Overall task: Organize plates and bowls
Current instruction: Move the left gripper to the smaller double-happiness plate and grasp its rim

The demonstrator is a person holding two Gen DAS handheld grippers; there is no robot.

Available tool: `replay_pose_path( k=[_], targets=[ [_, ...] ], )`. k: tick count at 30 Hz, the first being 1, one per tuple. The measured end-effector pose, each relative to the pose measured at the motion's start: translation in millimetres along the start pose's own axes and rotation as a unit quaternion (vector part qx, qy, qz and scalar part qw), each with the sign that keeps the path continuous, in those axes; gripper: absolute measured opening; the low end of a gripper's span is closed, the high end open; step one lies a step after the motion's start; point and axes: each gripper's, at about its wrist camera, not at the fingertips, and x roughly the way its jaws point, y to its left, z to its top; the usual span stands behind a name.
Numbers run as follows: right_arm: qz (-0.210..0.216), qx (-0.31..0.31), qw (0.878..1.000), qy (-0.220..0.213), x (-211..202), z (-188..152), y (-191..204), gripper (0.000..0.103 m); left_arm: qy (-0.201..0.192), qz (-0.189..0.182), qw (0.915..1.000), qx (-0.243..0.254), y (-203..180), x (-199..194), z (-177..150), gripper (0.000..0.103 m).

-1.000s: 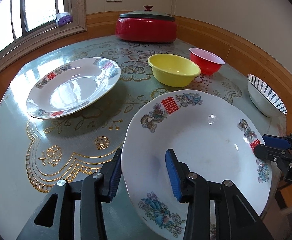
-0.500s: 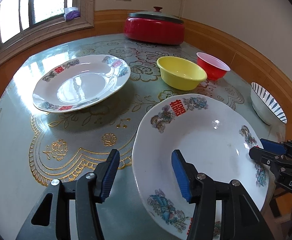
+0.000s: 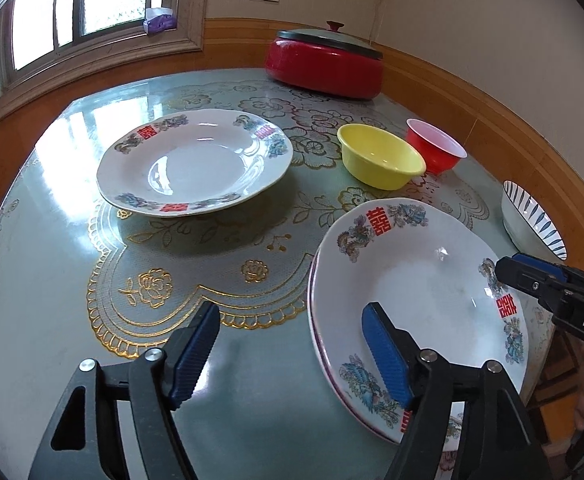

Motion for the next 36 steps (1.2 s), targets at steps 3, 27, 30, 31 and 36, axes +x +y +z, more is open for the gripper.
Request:
replay_pose_path(
  k=[3,27,30,31,36],
  targets=[
    [0.059,0.008,0.998,0.012,7.5,9.0,8.8,0.041,-0.004,-0.001,0.9999,-0.010,14.9,-6.2,2.4,0.080],
    [0.212,0.142,0.960,0.119,147.2,121.6,56.1,0.042,-0.022,0.016,0.9932,-0.113,158.7,25.2,98.1,0.076],
    [0.203,0.149,0.959,0.127,160.7,125.3,56.5,0.042,-0.018,0.015,0.9941,-0.106,164.4,40.3,110.7,0.076],
    [0.204,0.152,0.959,0.128,164.1,126.4,56.8,0.042,-0.015,0.011,0.9946,-0.102,165.7,45.7,114.4,0.076],
    [0.207,0.153,0.957,0.134,182.9,134.3,60.0,0.042,0.002,0.001,0.9957,-0.093,168.9,73.7,128.5,0.069]
  ],
)
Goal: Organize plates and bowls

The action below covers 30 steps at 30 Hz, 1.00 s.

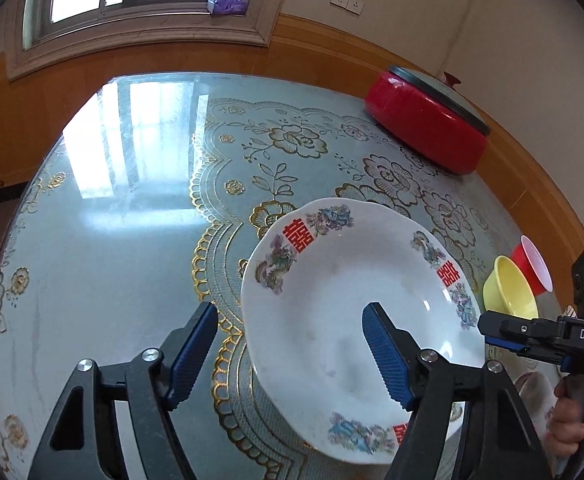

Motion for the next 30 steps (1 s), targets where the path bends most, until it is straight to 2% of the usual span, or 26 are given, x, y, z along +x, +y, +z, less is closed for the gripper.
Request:
replay_pose_path(
  k=[1,3,5,6,7,10,11,13,17,23,30],
  targets=[
    [0.000,0.001,1.000,0.003,4.9,2.9,0.4,0.042,0.005,-0.004,1.0000,0.005,-2.0,6.1,2.7,0.062],
    [0.004,-0.002,1.000,0.012,16.3,5.1,2.3,0.042,0.011,0.005,0.9998,0.015,-5.6,16.4,6.9,0.058],
    [0.002,-0.010,1.000,0.020,26.9,6.1,5.4,0.042,0.011,0.020,0.9996,0.018,-4.4,22.6,9.1,0.044],
    [-0.001,-0.016,1.000,0.023,30.6,5.7,6.8,0.044,0.011,0.019,0.9997,0.014,-1.5,23.9,10.7,0.030],
    [-0.010,-0.027,0.999,0.024,34.3,6.1,9.4,0.044,0.012,0.014,0.9998,0.008,0.9,25.9,12.3,0.025],
    [-0.040,-0.052,0.998,0.019,36.0,8.1,16.0,0.038,0.010,0.022,0.9993,0.028,-0.6,25.3,9.3,0.028],
    [-0.049,-0.062,0.997,0.022,36.0,6.4,17.6,0.032,0.009,0.025,0.9991,0.032,-1.1,24.5,7.8,0.028],
    [-0.066,-0.080,0.994,0.028,37.6,6.3,21.5,0.028,0.011,0.020,0.9994,0.027,0.2,22.9,5.3,0.028],
    [-0.097,-0.118,0.988,0.032,39.8,2.6,29.5,0.027,0.009,0.026,0.9990,0.035,-5.7,15.0,-7.7,0.028],
    [-0.095,-0.147,0.984,0.040,33.7,-16.7,29.4,0.027,0.007,0.020,0.9996,0.017,-6.2,-2.9,-32.2,0.028],
    [-0.109,-0.204,0.973,0.023,25.0,-35.7,44.7,0.027,-0.005,0.022,0.9997,0.004,-9.5,-23.4,-53.1,0.028]
  ],
)
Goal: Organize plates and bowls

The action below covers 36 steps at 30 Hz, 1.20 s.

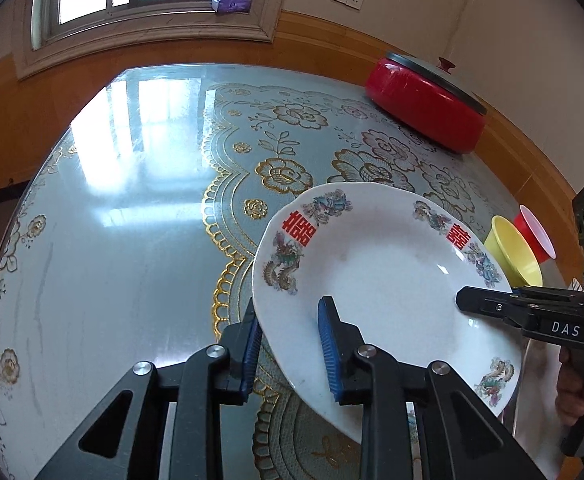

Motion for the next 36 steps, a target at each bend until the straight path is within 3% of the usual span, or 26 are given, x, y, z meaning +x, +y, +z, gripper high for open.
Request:
replay_pose_path(
  k=[13,23,29,36],
  targets=[
    [-0.024,-0.048,0.998,-0.024,-14.1,-15.2,18.3,0.027,-0.020,0.003,0.9998,0.005,-5.4,-16.9,-13.9,0.029],
    [-0.018,-0.046,0.996,-0.075,-73.0,-31.7,14.5,0.028,-0.063,-0.016,0.9975,0.029,-27.4,-54.9,-13.2,0.028],
    [-0.023,-0.038,0.993,-0.109,-122.8,-62.8,3.7,0.028,-0.083,-0.050,0.9936,0.057,-58.2,-80.6,-22.7,0.028],
    [-0.043,-0.002,0.991,-0.127,-167.4,-117.7,-20.3,0.028,-0.079,-0.095,0.9875,0.098,-102.4,-94.6,-46.9,0.028]
  ],
)
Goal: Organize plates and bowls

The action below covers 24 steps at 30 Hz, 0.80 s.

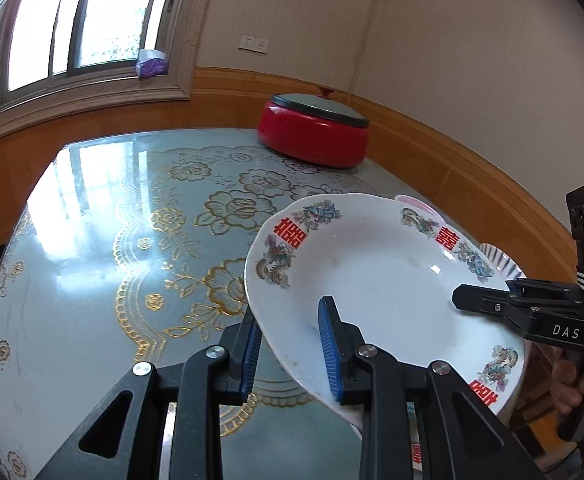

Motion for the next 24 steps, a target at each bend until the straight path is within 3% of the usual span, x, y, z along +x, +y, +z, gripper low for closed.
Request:
replay_pose_path(
  k=[12,24],
  targets=[
    [-0.033,0.080,0.996,0.023,-28.1,-71.9,-37.4,0.028,0.057,-0.048,0.9968,0.031,-52.5,16.6,-40.2,0.028],
    [-0.047,0.097,0.994,0.030,-20.5,-89.2,-47.5,0.029,0.073,-0.050,0.9954,0.038,-59.7,27.0,-55.4,0.029]
  ],
)
